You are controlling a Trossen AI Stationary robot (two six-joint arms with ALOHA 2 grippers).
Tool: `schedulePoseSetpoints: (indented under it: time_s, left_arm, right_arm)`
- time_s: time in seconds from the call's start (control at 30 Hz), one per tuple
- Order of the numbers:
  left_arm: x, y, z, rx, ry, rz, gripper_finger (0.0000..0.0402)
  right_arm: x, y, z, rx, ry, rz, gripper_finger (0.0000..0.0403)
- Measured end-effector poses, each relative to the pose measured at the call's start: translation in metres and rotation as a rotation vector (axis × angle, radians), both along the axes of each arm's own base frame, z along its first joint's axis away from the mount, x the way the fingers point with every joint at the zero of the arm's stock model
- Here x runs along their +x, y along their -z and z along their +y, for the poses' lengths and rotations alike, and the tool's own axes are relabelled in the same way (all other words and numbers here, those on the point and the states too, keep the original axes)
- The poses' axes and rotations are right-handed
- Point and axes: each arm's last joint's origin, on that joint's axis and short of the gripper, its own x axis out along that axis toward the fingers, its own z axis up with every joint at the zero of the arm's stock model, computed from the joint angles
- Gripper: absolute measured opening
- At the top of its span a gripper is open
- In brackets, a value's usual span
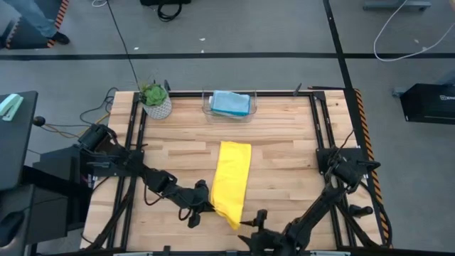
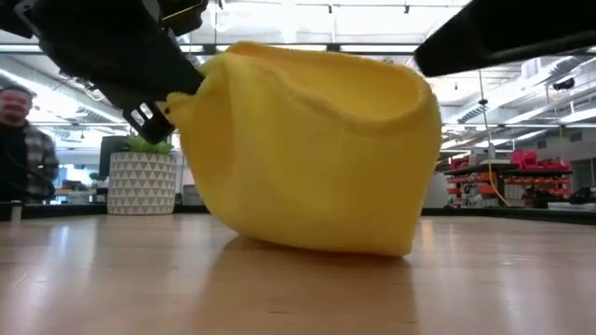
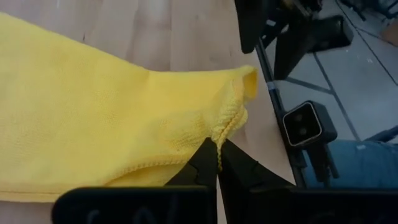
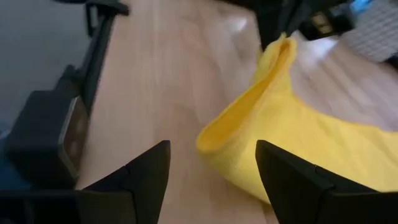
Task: Fold microfiber towels
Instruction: Fold the yellow microfiber cloth
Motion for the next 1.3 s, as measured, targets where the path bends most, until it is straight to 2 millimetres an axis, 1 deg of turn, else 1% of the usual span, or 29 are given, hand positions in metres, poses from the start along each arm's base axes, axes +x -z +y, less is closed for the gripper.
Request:
schedulePoseSetpoints:
  time_s: [0.1, 0.23, 0.4, 0.5, 0.67, 0.77, 0.83, 0.97, 1.03, 1.1, 1.2, 1.3]
  left_arm:
    - [0.001, -0.002, 0.000, -0.019, -0.024, -0.015, 0.0006]
    - [0.002, -0.002, 0.001, -0.031, -0.048, -0.014, 0.0009]
    - [0.001, -0.002, 0.001, -0.031, -0.059, -0.017, 0.0006]
    - [0.001, -0.002, 0.001, -0.031, -0.060, -0.017, 0.0009]
    - [0.002, -0.003, 0.001, -0.003, -0.053, -0.033, 0.0006]
    - [0.000, -0.004, -0.004, 0.035, -0.014, -0.057, 0.0008]
    - [-0.004, -0.004, -0.009, 0.061, 0.022, -0.074, 0.0008]
    - [-0.012, -0.007, -0.020, 0.087, 0.079, -0.092, 0.0006]
    - [-0.016, -0.013, -0.023, 0.087, 0.082, -0.120, 0.0008]
    - [-0.021, -0.020, -0.024, 0.111, 0.058, -0.133, 0.0010]
    - [-0.028, -0.032, -0.017, 0.152, -0.033, -0.134, 0.0006]
    - [-0.032, -0.037, -0.001, 0.231, -0.155, -0.092, 0.0006]
  right_arm:
    - [0.006, 0.008, 0.003, -0.040, 0.029, -0.024, 0.0243]
    - [0.015, 0.019, 0.003, -0.092, 0.046, -0.020, 0.0235]
    - [0.016, 0.021, 0.003, -0.118, 0.102, -0.073, 0.0207]
    - [0.015, 0.020, 0.003, -0.122, 0.105, -0.077, 0.0173]
    - [0.011, 0.021, 0.006, -0.120, 0.083, -0.059, 0.0090]
    - [0.009, 0.022, 0.007, -0.126, 0.074, -0.047, 0.0046]
    - [0.006, 0.021, 0.008, -0.138, 0.068, -0.038, 0.0025]
    - [0.003, 0.009, 0.007, -0.136, 0.058, -0.031, 0.0009]
    - [0.002, -0.002, 0.003, -0.139, 0.060, -0.025, 0.0010]
    - [0.002, -0.017, -0.003, -0.152, 0.065, -0.014, 0.0013]
    - [0.003, -0.044, -0.020, -0.152, 0.081, 0.018, 0.0015]
    - [0.010, -0.067, -0.049, -0.122, 0.145, 0.063, 0.0014]
